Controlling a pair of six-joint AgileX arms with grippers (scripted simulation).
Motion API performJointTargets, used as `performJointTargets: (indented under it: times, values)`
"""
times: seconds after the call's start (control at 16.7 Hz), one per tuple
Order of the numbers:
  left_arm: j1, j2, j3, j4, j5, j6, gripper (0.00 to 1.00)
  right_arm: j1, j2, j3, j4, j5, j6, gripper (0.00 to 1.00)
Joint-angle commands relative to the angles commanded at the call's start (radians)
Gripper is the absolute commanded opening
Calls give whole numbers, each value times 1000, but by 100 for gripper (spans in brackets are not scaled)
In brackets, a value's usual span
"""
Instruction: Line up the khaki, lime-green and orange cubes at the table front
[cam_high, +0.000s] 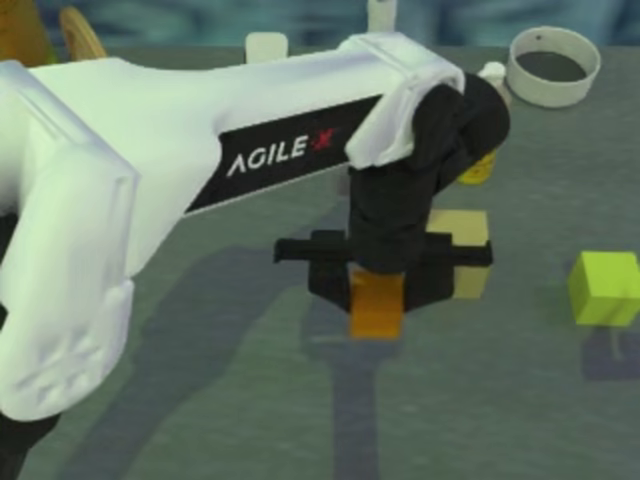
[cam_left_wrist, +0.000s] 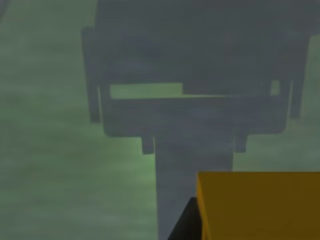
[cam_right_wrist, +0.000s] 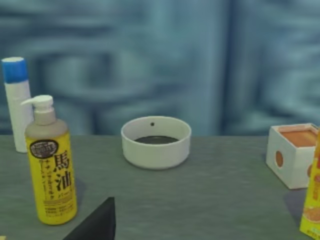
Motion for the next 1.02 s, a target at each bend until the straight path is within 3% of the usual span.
performJointTargets:
  times: [0.18,0.36,0.72,1.02]
  values:
    - [-117,29,79,-37,-3,-162,0,0,0,0,0,0,0,100]
    - [-174,35,117,-50,-7,-229,0,0,0,0,0,0,0,100]
    - [-173,35,100,-31,-7,-227,0,0,0,0,0,0,0,100]
    - [-175,72,-27,138,-7,-230,0,0,0,0,0,0,0,100]
